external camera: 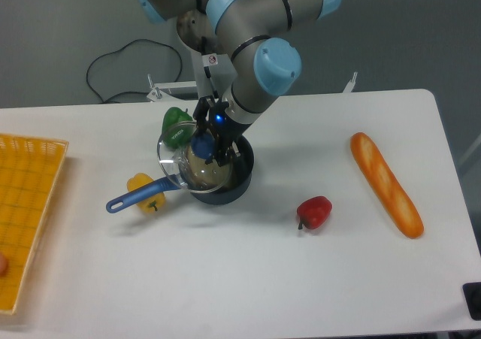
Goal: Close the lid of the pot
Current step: 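Adjust the tilted lid on the pot rim, pressing it flat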
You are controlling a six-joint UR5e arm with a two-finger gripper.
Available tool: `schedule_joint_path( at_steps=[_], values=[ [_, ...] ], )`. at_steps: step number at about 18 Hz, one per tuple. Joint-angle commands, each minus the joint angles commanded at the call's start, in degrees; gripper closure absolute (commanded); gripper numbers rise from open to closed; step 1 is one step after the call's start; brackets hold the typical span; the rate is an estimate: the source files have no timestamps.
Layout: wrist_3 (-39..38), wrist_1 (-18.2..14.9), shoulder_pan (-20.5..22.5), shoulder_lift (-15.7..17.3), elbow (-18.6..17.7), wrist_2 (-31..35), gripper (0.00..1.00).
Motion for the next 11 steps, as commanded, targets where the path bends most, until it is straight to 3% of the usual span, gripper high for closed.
schedule_joint_path(
  at_steps=[11],
  values=[
    [2.19,0.09,0.52,-0.18,-1.14,0.0,0.52]
  ],
)
